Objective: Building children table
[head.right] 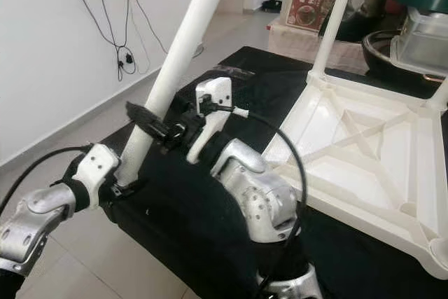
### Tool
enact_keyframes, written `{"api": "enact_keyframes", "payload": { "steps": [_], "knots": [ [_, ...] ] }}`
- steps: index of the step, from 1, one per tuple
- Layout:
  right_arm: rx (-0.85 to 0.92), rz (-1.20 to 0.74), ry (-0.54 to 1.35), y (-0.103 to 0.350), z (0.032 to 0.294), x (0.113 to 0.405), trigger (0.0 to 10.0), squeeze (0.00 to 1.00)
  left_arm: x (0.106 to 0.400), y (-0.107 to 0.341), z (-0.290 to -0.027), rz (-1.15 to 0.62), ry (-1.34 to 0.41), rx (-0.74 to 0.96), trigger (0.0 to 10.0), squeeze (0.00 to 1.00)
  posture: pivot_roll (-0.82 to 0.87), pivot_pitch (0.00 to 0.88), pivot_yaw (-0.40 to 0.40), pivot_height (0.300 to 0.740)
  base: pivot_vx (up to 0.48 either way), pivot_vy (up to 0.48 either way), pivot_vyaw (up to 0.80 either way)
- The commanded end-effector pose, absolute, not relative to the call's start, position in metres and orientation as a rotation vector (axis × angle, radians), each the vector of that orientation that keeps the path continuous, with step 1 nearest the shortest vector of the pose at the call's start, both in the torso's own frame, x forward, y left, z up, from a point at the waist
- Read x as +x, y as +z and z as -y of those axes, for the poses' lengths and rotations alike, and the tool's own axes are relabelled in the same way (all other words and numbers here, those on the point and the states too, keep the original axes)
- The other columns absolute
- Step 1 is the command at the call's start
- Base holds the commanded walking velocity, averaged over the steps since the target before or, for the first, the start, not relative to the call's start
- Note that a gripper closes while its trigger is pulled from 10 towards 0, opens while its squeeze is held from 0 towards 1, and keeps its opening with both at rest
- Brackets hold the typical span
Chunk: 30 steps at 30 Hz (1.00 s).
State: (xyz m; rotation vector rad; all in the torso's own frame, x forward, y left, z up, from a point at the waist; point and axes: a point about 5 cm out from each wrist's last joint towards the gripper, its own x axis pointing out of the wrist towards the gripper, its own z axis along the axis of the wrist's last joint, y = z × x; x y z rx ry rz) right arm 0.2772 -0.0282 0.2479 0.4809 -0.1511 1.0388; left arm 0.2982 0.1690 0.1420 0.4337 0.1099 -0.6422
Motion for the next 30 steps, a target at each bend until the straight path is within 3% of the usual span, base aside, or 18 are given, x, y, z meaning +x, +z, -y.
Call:
{"api": "enact_keyframes", "payload": {
  "steps": [1,7,17,18,20,21,23,24,30],
  "knots": [
    [0.494,0.124,1.068,0.247,0.019,0.272,10.0,0.00,0.301,0.143,-0.163,-0.087,-0.650,0.457,10.0,0.00,0.05,0.000,0.005,0.740,0.000,0.000,0.00],
    [0.509,0.130,1.003,0.247,0.007,0.280,10.0,0.00,0.305,0.147,-0.153,-0.058,-0.665,0.448,10.0,0.00,0.05,0.000,0.001,0.740,0.000,0.000,0.00],
    [0.378,0.208,0.793,0.250,0.015,0.303,9.8,0.00,0.307,0.148,-0.137,-0.021,-0.699,0.425,10.0,0.00,0.05,0.000,-0.009,0.740,0.000,0.000,0.00],
    [0.383,0.208,0.755,0.249,0.020,0.307,7.5,0.00,0.305,0.146,-0.136,-0.025,-0.705,0.423,10.0,0.00,0.05,0.000,-0.009,0.740,0.000,0.000,0.00],
    [0.388,0.210,0.729,0.249,0.023,0.309,7.5,0.00,0.305,0.144,-0.136,-0.028,-0.708,0.423,10.0,0.00,0.05,0.000,-0.009,0.740,0.000,0.000,0.00],
    [0.410,0.218,0.709,0.250,0.027,0.311,1.2,0.00,0.303,0.142,-0.136,-0.035,-0.710,0.422,10.0,0.00,0.05,0.000,-0.009,0.740,0.000,0.000,0.00],
    [0.433,0.229,0.697,0.251,0.030,0.313,1.2,0.00,0.303,0.140,-0.137,-0.040,-0.710,0.421,10.0,0.00,0.05,0.000,-0.009,0.740,0.000,0.000,0.00],
    [0.449,0.239,0.704,0.252,0.029,0.312,0.0,0.00,0.303,0.139,-0.138,-0.044,-0.709,0.422,10.0,0.00,0.05,0.000,-0.006,0.740,0.000,0.000,0.00],
    [0.471,0.263,0.724,0.254,0.026,0.308,0.0,0.00,0.305,0.138,-0.141,-0.039,-0.702,0.454,10.0,0.00,0.05,0.000,-0.002,0.740,0.000,0.000,0.00]
  ]
}}
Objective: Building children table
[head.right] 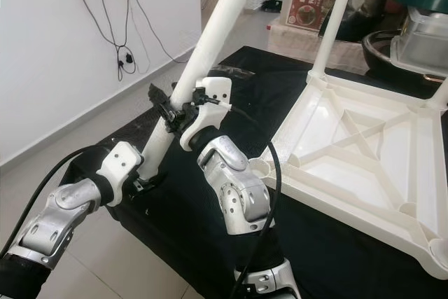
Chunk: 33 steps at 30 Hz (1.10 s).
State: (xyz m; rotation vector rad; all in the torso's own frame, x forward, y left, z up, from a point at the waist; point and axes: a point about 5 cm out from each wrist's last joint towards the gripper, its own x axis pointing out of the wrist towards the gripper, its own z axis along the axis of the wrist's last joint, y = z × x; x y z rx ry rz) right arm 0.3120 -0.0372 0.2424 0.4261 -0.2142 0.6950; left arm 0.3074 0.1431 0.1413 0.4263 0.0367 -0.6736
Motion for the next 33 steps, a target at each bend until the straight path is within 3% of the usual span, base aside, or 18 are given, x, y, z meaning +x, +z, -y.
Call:
{"api": "enact_keyframes", "payload": {
  "steps": [1,3,4,5,6,17,23,24,25,33],
  "knots": [
    [0.472,0.266,0.726,0.255,0.025,0.308,0.0,0.00,0.306,0.138,-0.141,-0.037,-0.701,0.461,10.0,0.00,0.05,0.000,-0.002,0.740,0.000,0.000,0.00],
    [0.478,0.269,0.733,0.255,0.025,0.307,0.0,0.00,0.308,0.139,-0.145,-0.033,-0.680,0.475,10.0,0.04,0.05,0.000,0.000,0.740,0.000,0.000,0.00],
    [0.488,0.268,0.741,0.256,0.026,0.307,0.0,0.00,0.309,0.139,-0.151,-0.031,-0.660,0.493,10.0,0.51,0.05,0.000,0.000,0.740,0.000,0.000,0.00],
    [0.490,0.268,0.743,0.256,0.027,0.307,0.0,0.00,0.309,0.139,-0.153,-0.031,-0.657,0.497,10.0,0.51,0.05,0.000,0.000,0.740,0.000,0.000,0.00],
    [0.491,0.268,0.744,0.256,0.027,0.307,0.0,0.00,0.309,0.139,-0.153,-0.031,-0.655,0.499,10.0,1.00,0.05,0.000,0.000,0.740,0.000,0.000,0.00],
    [0.478,0.276,0.658,0.254,0.045,0.314,0.0,0.00,0.305,0.148,-0.166,0.017,-0.591,0.398,10.0,1.00,0.06,0.000,-0.002,0.740,0.000,0.000,0.00],
    [0.335,0.341,0.422,0.263,0.081,0.336,0.0,0.00,0.297,0.160,-0.179,0.071,-0.493,0.347,10.0,1.00,0.07,0.000,-0.008,0.740,0.000,0.000,0.00],
    [0.324,0.352,0.367,0.265,0.092,0.341,0.0,0.00,0.294,0.166,-0.180,0.101,-0.476,0.332,10.0,0.85,0.08,0.000,-0.011,0.740,0.000,0.000,0.00],
    [0.321,0.358,0.332,0.267,0.101,0.344,0.0,0.00,0.291,0.173,-0.181,0.133,-0.451,0.321,10.0,0.00,0.08,0.000,-0.011,0.740,0.000,0.000,0.00],
    [0.332,0.325,0.267,0.272,0.127,0.351,0.0,0.00,0.283,0.189,-0.185,0.198,-0.313,0.165,10.0,0.00,0.08,0.000,-0.015,0.740,0.000,0.000,-0.60]
  ]
}}
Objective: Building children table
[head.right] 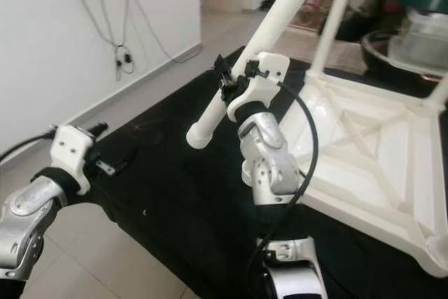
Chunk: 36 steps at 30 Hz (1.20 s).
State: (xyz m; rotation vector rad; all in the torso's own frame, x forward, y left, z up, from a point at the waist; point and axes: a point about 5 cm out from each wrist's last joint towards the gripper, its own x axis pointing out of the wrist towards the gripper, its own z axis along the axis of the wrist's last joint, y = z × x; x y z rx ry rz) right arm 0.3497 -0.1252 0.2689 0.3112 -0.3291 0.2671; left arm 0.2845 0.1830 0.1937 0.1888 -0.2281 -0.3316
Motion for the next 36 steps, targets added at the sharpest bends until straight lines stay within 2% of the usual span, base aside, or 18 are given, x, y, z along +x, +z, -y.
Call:
{"api": "enact_keyframes", "payload": {
  "steps": [1,6,7,8,9,10,11,12,23,25,28,31,32,36],
  "knots": [
    [0.332,0.325,0.267,0.272,0.127,0.351,0.0,0.00,0.283,0.189,-0.185,0.198,-0.313,0.165,10.0,0.00,0.08,0.000,-0.015,0.740,0.000,0.000,-0.79],
    [0.295,0.301,0.237,0.267,0.133,0.351,0.0,0.00,0.278,0.179,-0.187,0.153,-0.240,0.111,10.0,0.00,0.08,0.000,-0.018,0.740,0.000,0.000,-0.80],
    [0.282,0.298,0.225,0.266,0.134,0.350,1.6,0.00,0.276,0.176,-0.188,0.137,-0.219,0.092,10.0,0.00,0.07,0.000,-0.017,0.740,0.000,0.000,-0.80],
    [0.270,0.312,0.212,0.267,0.137,0.350,10.0,0.00,0.275,0.174,-0.188,0.125,-0.203,0.076,10.0,0.00,0.07,0.000,-0.016,0.740,0.000,0.000,-0.80],
    [0.265,0.324,0.205,0.269,0.138,0.350,10.0,0.00,0.273,0.173,-0.188,0.119,-0.197,0.069,10.0,0.00,0.07,0.000,-0.015,0.740,0.000,0.000,-0.80],
    [0.269,0.332,0.191,0.271,0.141,0.349,8.1,0.00,0.272,0.172,-0.187,0.115,-0.194,0.067,10.0,0.00,0.07,0.000,-0.013,0.740,0.000,0.000,-0.80],
    [0.269,0.332,0.191,0.271,0.141,0.349,8.1,0.00,0.272,0.172,-0.187,0.115,-0.194,0.067,10.0,0.00,0.07,0.000,-0.013,0.740,0.000,0.000,-0.80],
    [0.274,0.336,0.181,0.272,0.143,0.349,10.0,0.00,0.272,0.171,-0.186,0.113,-0.193,0.067,10.0,0.00,0.07,0.000,-0.013,0.740,0.000,0.000,-0.80],
    [0.290,0.391,0.148,0.288,0.153,0.347,10.0,0.00,0.270,0.167,-0.176,0.078,-0.207,0.055,10.0,0.00,0.06,0.000,-0.009,0.740,0.000,0.000,-0.80],
    [0.397,0.390,0.152,0.287,0.158,0.351,10.0,0.00,0.268,0.165,-0.175,0.064,-0.200,0.051,10.0,0.00,0.06,0.000,-0.018,0.740,0.000,0.000,0.00],
    [0.440,0.393,0.163,0.287,0.160,0.352,10.0,0.00,0.267,0.164,-0.175,0.060,-0.198,0.049,10.0,0.00,0.06,0.000,-0.018,0.740,0.000,0.000,0.00],
    [0.466,0.391,0.139,0.286,0.161,0.352,10.0,0.00,0.266,0.163,-0.176,0.056,-0.191,0.044,10.0,0.00,0.06,0.000,-0.020,0.740,0.000,0.000,0.00],
    [0.473,0.369,0.199,0.284,0.152,0.348,10.0,0.00,0.266,0.161,-0.175,0.052,-0.186,0.035,10.0,0.00,0.06,0.000,-0.018,0.740,0.000,0.000,-0.80],
    [0.468,0.369,0.220,0.284,0.149,0.346,10.0,0.00,0.265,0.161,-0.174,0.050,-0.187,0.032,10.0,0.00,0.06,0.000,-0.018,0.740,0.000,0.000,-0.80]
  ]
}}
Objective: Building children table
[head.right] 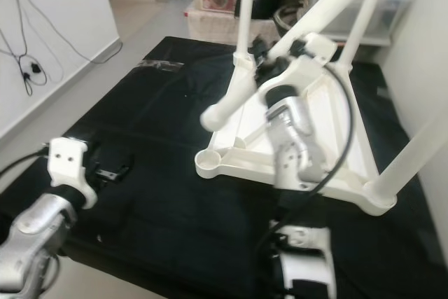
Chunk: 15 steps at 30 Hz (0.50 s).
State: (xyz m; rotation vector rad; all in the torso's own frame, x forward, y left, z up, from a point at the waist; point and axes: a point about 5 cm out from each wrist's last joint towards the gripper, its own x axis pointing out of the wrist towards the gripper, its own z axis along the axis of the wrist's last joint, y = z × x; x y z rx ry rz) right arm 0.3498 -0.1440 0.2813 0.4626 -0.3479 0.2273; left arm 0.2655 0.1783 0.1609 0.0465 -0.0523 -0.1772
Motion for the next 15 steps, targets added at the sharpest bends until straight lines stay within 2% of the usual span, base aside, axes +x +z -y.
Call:
{"api": "enact_keyframes", "payload": {
  "steps": [1,14,15],
  "knots": [
    [0.468,0.369,0.220,0.284,0.149,0.346,10.0,0.00,0.265,0.161,-0.174,0.050,-0.187,0.032,10.0,0.00,0.06,0.000,-0.018,0.740,0.000,0.000,-0.80],
    [0.408,0.404,0.329,0.288,0.137,0.339,10.0,0.00,0.264,0.158,-0.172,0.037,-0.186,-0.005,10.0,0.00,0.06,0.000,-0.020,0.740,0.000,0.000,-0.79],
    [0.370,0.413,0.366,0.288,0.133,0.336,10.0,0.00,0.263,0.157,-0.173,0.032,-0.181,-0.018,10.0,0.00,0.06,0.000,-0.023,0.740,0.000,0.000,0.00]
  ]
}}
